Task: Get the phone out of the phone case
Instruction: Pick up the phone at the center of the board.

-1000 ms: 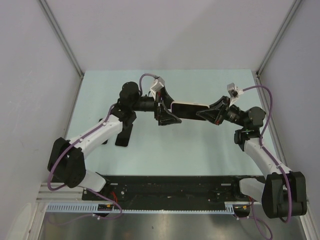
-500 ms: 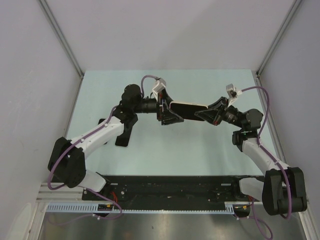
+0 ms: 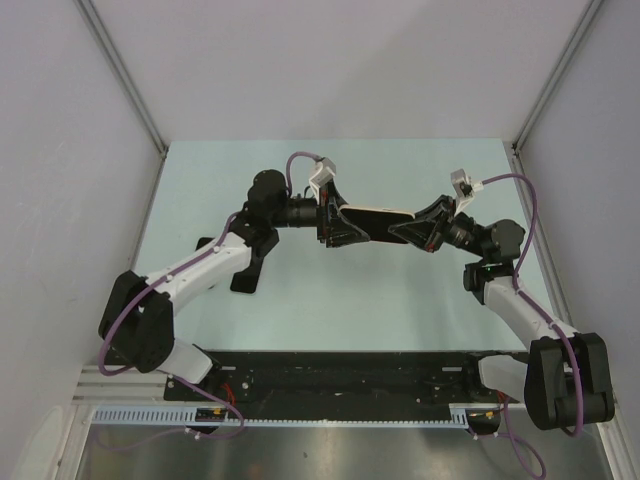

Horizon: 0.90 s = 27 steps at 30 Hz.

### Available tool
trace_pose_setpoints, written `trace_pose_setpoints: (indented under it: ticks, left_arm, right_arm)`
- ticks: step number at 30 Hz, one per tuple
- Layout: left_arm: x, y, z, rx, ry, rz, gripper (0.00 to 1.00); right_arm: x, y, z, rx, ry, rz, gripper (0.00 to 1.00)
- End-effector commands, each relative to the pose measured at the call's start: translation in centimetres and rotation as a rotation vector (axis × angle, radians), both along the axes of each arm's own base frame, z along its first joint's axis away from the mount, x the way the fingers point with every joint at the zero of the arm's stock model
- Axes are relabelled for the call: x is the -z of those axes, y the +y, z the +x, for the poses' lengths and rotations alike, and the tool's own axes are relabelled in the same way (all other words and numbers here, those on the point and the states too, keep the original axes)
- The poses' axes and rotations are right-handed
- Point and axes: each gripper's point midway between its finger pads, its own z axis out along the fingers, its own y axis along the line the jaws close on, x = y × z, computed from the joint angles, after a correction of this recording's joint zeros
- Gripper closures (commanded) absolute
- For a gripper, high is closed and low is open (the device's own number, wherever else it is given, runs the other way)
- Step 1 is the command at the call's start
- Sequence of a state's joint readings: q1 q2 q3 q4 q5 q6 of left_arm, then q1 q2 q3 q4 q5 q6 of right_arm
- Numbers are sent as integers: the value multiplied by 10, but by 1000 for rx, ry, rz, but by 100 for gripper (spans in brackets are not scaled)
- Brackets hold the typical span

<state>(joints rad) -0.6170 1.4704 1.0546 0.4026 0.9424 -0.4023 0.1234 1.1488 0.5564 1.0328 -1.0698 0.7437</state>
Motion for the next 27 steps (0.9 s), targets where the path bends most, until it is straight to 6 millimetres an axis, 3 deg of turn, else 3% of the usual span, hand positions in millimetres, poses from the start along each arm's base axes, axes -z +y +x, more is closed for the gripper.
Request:
trace_pose_setpoints:
  ticks: [1, 12, 17, 21, 27]
  left_arm:
    - [-9, -9, -31, 122, -22, -26, 40]
    - [-8, -11, -33, 123, -12, -24, 52]
    - [-6, -12, -32, 120, -6, -21, 47]
    - [-5, -14, -34, 128, -4, -19, 36]
    - [-3, -16, -33, 131, -2, -16, 34]
  right_arm:
    - [-21, -12, 24, 149, -55, 72, 100]
    - [-18, -18, 33, 206, -28, 97, 100]
    - [-18, -20, 35, 217, -16, 107, 100]
    - [-21, -23, 37, 241, -14, 120, 100]
    - [-23, -24, 34, 229, -13, 129, 100]
